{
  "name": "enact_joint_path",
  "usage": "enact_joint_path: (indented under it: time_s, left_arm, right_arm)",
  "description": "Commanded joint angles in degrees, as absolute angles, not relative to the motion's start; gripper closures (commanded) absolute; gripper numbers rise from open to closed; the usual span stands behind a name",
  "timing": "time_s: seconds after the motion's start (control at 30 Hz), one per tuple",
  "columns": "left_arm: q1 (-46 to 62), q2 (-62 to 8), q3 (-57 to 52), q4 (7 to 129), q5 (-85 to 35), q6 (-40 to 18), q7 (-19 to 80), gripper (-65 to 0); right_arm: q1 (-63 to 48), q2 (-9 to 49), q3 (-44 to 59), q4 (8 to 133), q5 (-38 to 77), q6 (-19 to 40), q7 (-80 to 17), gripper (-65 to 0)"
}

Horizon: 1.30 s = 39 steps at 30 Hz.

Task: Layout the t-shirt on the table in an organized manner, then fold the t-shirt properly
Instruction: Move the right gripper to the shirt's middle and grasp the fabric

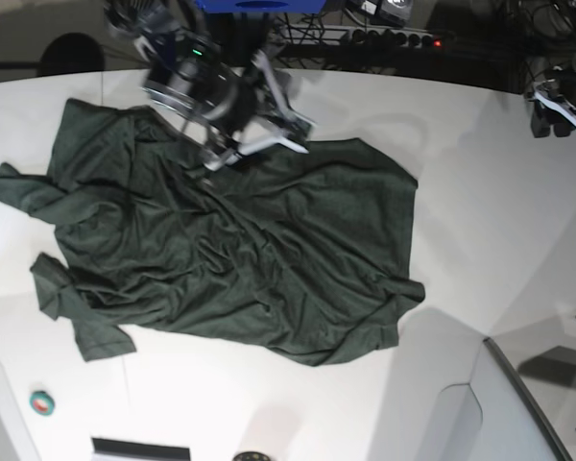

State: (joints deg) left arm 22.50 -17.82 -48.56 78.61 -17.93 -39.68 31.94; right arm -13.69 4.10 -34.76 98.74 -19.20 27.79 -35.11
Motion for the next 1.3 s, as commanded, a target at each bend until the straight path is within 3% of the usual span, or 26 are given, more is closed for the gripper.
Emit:
enact_joint_path:
  time_s: [0.0, 0.13, 0.23, 0.33, 0.73, 0.8, 0.9, 1.13, 1.27]
  left_arm:
    - [22.64, -18.77, -49.63, 79.16, -18.51, -40.0, 30.99, -26.8]
    - [24.04, -18.68, -51.21, 78.55, -18.51, -40.0, 31.08, -26.8]
    - [24.66, -18.77, -51.3, 78.02, -18.59, -40.0, 30.99, -26.8]
    - [25.71, -18.77, -51.38, 77.93, -18.59, -40.0, 30.9, -26.8]
    - [25.36, -18.77, -51.3, 77.93, -18.59, -40.0, 30.81, -26.8]
    - [25.36, -18.77, -51.3, 77.93, -18.59, -40.0, 30.81, -26.8]
    - [25.45, -18.77, -51.3, 77.93, -18.59, -40.0, 30.81, -26.8]
    - [25.45, -18.77, -51.3, 77.93, -18.59, -40.0, 30.81, -26.8]
    - [25.45, -18.77, -51.3, 77.93, -18.59, -40.0, 30.81, -26.8]
  right_arm:
    - [-11.38, 2.24, -35.65, 96.92, -19.03, 26.77, -34.07, -36.0]
    - [-6.2, -3.91, -36.18, 85.76, -19.12, 26.68, -34.07, -34.8]
    - [-3.82, -6.29, -36.09, 79.16, -19.12, 26.68, -33.71, -28.5]
    - [-2.86, -6.55, -36.09, 75.12, -19.03, 26.59, -33.63, -24.0]
    - [0.48, -6.9, -36.0, 67.12, -19.03, 26.51, -31.16, -23.4]
    - [0.84, -6.9, -36.09, 66.24, -19.03, 26.51, -31.16, -18.9]
    - [0.84, -6.9, -36.26, 66.51, -19.03, 26.59, -31.52, 0.0]
    - [-2.77, -6.81, -36.53, 75.65, -19.03, 27.3, -34.59, -0.2]
    - [-3.03, -6.9, -36.53, 84.79, -19.03, 32.75, -39.69, -0.2]
